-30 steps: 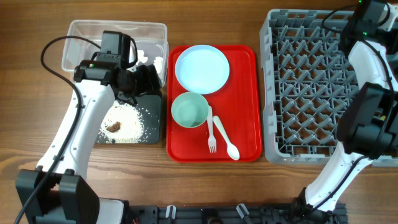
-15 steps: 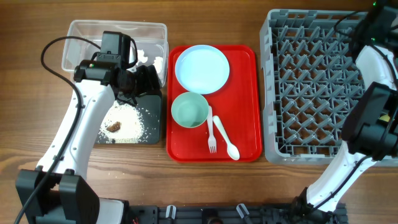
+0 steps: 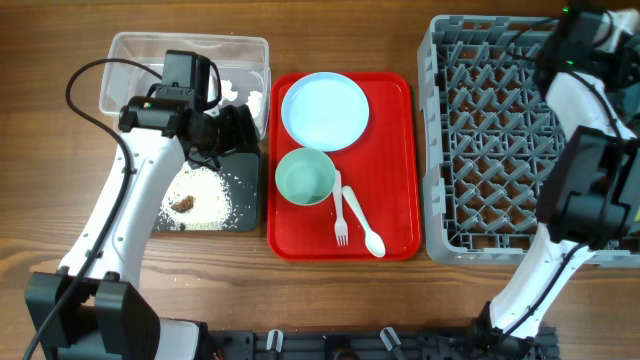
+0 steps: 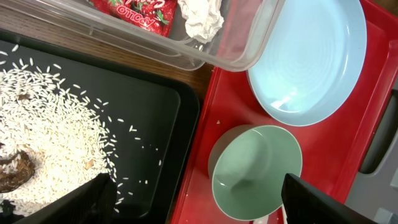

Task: Sort waste into correct bins and load items into the dishwasher rack
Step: 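Release the bowl in the rack and raise the right gripper, then reach the right gripper to the green bowl and grasp its rim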

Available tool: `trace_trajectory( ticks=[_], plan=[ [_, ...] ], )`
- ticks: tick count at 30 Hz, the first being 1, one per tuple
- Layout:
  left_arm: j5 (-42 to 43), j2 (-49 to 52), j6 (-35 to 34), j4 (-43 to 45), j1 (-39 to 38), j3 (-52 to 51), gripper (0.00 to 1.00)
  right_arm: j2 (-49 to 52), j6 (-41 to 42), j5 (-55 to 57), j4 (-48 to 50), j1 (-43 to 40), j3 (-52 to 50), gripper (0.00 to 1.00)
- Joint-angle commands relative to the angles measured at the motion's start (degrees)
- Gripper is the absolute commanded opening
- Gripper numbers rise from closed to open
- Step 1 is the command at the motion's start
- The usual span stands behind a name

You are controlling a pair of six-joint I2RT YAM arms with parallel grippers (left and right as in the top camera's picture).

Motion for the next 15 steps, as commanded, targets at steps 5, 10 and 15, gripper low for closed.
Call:
trace_trajectory(
  ticks=[5,10,15],
  plan=[
    [-0.52,-0.66,0.26,-0.09,0.15,-0.02,0.86,0.24,0.26,0.59,0.20,3.21,-0.68,0.57],
    [-0.55,-0.66,0.26,-0.09,0.17,-0.02,0.87,-3.13,0.37,0.52,0.09,3.43,-0.68,0.63],
    [-0.55,-0.66,0.26,-0.07,0.17,-0.02,0.86,-7.69,0.48,-0.96,-0.24,3.78,-0.68,0.64]
  ],
)
